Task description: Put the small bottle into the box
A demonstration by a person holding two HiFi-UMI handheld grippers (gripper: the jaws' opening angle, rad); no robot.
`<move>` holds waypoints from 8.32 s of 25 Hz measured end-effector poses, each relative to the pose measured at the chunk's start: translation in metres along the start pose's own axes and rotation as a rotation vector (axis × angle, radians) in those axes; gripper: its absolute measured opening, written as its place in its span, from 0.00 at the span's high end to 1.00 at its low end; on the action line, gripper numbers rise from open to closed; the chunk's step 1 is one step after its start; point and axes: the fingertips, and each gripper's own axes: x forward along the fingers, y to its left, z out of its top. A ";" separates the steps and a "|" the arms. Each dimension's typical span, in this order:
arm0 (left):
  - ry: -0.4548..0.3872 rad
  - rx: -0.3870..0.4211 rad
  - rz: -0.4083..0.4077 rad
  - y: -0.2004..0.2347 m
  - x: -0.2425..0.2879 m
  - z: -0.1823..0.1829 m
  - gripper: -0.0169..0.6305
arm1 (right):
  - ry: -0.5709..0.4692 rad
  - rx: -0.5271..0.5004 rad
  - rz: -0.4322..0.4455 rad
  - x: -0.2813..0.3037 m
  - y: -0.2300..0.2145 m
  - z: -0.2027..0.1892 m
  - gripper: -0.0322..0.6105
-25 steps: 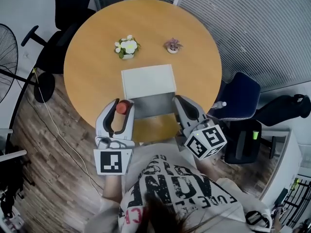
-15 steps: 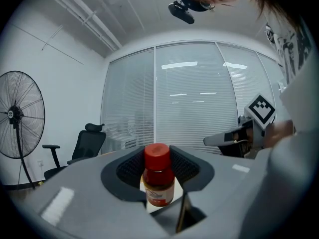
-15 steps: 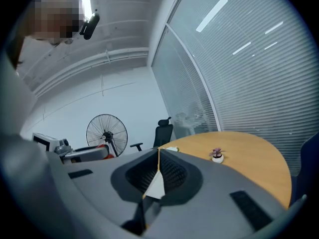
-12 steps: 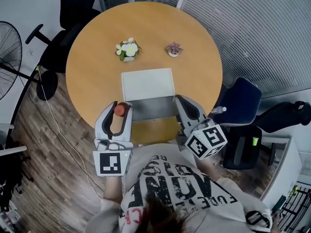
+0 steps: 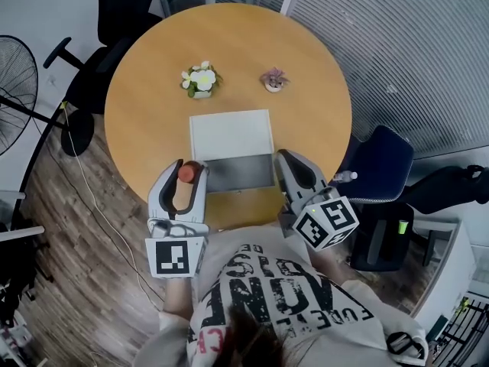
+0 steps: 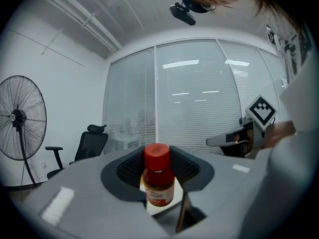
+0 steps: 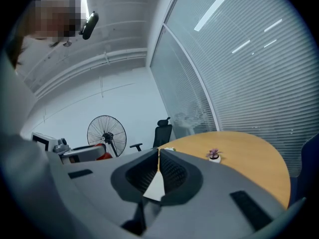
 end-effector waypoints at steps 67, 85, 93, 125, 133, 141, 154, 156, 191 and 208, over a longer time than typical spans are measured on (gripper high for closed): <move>0.097 -0.006 -0.215 -0.053 0.060 -0.067 0.73 | 0.009 0.049 -0.221 -0.050 -0.045 -0.017 0.93; 0.176 -0.003 -0.234 -0.054 0.066 -0.128 0.73 | 0.016 0.047 -0.233 -0.042 -0.039 -0.017 0.93; 0.206 -0.001 -0.258 -0.060 0.070 -0.146 0.73 | 0.019 0.048 -0.249 -0.042 -0.041 -0.019 0.93; 0.281 0.014 -0.303 -0.079 0.072 -0.190 0.73 | 0.032 0.050 -0.230 -0.037 -0.041 -0.022 0.93; 0.316 0.027 -0.308 -0.079 0.072 -0.200 0.73 | 0.037 0.050 -0.228 -0.035 -0.040 -0.021 0.93; 0.327 0.042 -0.317 -0.081 0.073 -0.208 0.73 | 0.037 0.053 -0.226 -0.034 -0.038 -0.023 0.93; 0.381 0.095 -0.336 -0.089 0.072 -0.225 0.73 | 0.040 0.054 -0.221 -0.035 -0.037 -0.024 0.93; 0.396 0.113 -0.344 -0.091 0.073 -0.226 0.73 | 0.039 0.055 -0.220 -0.035 -0.036 -0.024 0.93; 0.456 0.181 -0.368 -0.097 0.063 -0.233 0.73 | 0.055 0.035 -0.153 -0.021 0.003 -0.032 0.93; 0.464 0.153 -0.367 -0.095 0.062 -0.236 0.72 | 0.051 0.017 -0.147 -0.018 0.012 -0.033 0.93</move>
